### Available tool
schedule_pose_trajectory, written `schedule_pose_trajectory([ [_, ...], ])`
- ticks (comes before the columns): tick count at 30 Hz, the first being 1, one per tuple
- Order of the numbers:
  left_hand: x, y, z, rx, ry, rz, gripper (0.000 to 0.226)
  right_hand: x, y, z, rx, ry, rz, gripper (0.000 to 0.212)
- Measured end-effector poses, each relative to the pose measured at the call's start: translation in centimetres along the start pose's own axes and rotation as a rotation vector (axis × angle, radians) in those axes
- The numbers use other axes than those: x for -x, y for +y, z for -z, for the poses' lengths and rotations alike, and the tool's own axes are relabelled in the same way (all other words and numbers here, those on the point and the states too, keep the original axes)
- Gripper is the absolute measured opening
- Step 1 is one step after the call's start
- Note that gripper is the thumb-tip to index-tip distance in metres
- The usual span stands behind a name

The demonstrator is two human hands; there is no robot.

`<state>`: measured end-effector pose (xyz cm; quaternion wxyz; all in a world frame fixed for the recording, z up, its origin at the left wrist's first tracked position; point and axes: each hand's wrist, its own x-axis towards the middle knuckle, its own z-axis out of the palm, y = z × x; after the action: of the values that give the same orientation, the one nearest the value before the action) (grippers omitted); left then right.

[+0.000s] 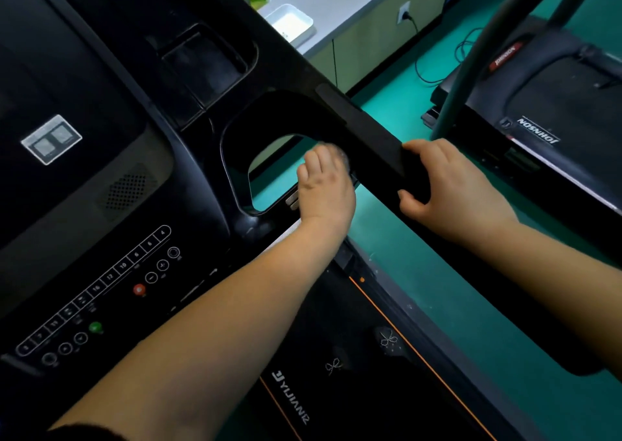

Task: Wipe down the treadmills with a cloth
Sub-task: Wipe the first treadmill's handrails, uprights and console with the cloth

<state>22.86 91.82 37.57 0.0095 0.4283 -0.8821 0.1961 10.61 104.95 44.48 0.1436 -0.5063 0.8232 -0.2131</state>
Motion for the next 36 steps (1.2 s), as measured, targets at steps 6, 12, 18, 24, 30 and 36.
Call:
schedule_pose_trajectory([
  [6,3.8,-5.1,-1.0,-0.021,0.112,-0.026,0.070,-0.1,0.1,0.0,-0.010,-0.001,0.016,0.061],
  [12,8.6,-11.1,1.2,-0.010,-0.057,-0.054,0.067,-0.1,0.3,0.2,-0.034,-0.003,0.023,0.061],
  [18,7.8,-10.5,5.6,0.767,-0.211,0.340,0.044,0.0,0.5,-0.1,0.002,0.114,0.146,0.054],
  [24,10.4,-6.2,8.4,1.444,-0.241,0.796,0.018,4.5,-4.3,-3.5,-0.573,-0.021,0.134,0.030],
  [30,11.9,-4.7,8.2,1.257,-0.461,0.474,0.049,6.7,-6.8,-8.4,-1.242,-0.410,-0.442,0.022],
  [36,10.7,-11.6,6.8,0.614,-0.040,0.324,0.041,2.9,-6.7,-10.0,-1.244,-0.061,-0.854,0.023],
])
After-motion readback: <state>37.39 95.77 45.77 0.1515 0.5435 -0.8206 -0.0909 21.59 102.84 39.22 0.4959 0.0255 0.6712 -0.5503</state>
